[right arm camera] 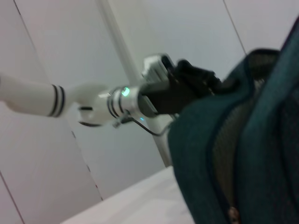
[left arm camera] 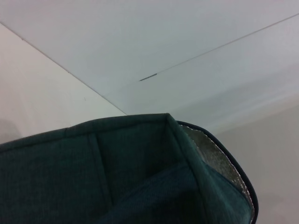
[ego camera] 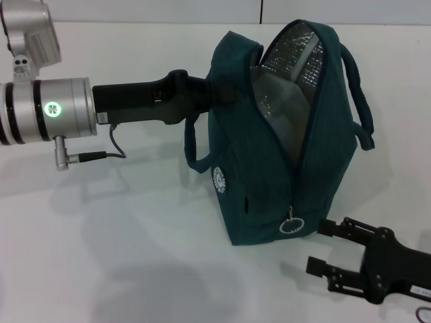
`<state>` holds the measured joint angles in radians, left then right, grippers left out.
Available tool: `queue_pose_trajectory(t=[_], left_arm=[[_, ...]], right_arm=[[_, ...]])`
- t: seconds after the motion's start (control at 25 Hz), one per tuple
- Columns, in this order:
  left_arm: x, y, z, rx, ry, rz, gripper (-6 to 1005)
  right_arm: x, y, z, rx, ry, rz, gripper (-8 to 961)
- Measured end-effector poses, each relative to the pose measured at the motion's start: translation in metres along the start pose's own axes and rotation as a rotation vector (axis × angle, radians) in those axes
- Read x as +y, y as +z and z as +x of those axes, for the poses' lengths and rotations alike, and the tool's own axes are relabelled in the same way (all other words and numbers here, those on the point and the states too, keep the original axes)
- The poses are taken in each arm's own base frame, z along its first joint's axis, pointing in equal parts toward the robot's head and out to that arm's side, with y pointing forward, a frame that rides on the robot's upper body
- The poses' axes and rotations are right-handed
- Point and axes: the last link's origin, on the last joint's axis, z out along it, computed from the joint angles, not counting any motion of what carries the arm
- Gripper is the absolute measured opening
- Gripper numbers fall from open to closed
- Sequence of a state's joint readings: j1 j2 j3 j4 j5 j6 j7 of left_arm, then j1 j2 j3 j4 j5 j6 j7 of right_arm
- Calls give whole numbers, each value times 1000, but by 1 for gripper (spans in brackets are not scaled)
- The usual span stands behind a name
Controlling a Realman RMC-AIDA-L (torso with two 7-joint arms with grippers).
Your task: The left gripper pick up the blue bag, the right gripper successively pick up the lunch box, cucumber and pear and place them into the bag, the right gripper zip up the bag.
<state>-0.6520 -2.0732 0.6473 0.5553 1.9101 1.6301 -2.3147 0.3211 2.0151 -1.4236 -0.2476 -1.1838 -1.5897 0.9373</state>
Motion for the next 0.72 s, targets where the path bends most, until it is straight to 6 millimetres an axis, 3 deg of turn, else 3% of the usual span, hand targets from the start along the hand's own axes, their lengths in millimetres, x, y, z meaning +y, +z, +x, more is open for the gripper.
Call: queue_pose_trajectory(t=[0.72], left_arm=[[1,2,-1,-5,2,-3,40]], right_arm=[[-13,24,-7,74,-7,-23,757]])
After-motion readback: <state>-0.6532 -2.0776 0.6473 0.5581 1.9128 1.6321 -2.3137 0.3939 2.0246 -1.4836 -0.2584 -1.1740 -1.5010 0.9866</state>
